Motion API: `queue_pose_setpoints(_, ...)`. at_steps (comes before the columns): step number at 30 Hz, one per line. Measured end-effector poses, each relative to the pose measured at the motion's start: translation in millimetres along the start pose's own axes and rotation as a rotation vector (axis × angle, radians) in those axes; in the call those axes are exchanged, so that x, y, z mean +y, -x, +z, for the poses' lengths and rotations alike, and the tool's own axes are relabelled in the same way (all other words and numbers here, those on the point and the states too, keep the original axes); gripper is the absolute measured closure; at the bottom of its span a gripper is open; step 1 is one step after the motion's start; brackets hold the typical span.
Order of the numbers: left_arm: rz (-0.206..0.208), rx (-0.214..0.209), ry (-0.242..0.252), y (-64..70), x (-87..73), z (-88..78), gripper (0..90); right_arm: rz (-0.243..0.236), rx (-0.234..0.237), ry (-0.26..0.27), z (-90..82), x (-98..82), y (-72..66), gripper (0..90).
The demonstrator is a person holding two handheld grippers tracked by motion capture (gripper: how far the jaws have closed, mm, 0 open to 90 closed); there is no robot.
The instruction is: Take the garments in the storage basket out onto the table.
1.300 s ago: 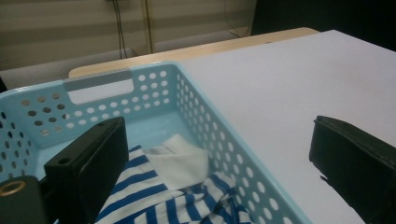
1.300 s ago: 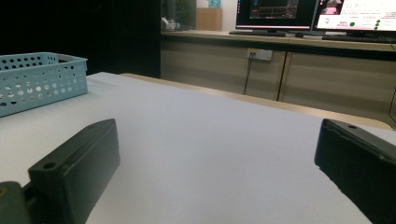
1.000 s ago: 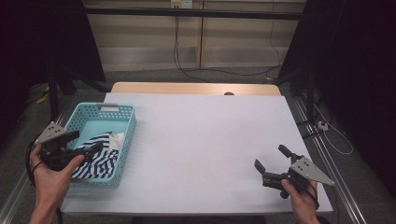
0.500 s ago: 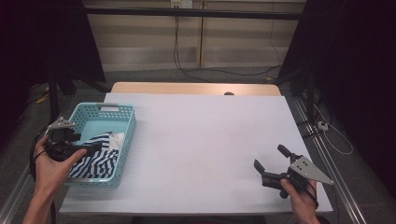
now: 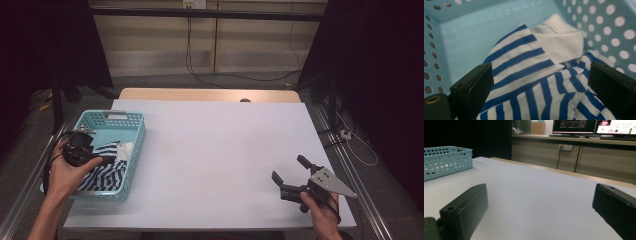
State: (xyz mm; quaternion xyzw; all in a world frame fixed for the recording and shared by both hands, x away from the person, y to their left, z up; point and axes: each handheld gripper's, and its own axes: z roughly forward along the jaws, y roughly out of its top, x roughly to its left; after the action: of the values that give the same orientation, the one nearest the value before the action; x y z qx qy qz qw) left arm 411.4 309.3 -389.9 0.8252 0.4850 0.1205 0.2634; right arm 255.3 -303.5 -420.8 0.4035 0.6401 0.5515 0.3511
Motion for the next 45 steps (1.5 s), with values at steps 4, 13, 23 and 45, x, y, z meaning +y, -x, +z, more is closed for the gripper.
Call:
queue_pose_setpoints(4,0.028,0.002,-0.056,-0.3,0.5,9.6,6.7,0.005,-0.001,-0.001,0.2,-0.1,0.0,0.0)
queue_pose_setpoints(13,0.039,-0.057,-0.166,-0.3,-0.1,26.8,5.3,-0.008,0.001,-0.007,0.7,-0.8,0.3,0.0)
queue_pose_setpoints(23,0.118,-0.05,-0.217,6.3,-2.7,38.2,0.0,-0.001,0.004,-0.026,1.5,-2.2,-0.6,0.0)
queue_pose_setpoints(45,0.098,-0.027,-0.232,4.0,-1.0,37.9,21.0,-0.002,0.022,-0.031,0.4,-3.0,-0.9,0.0)
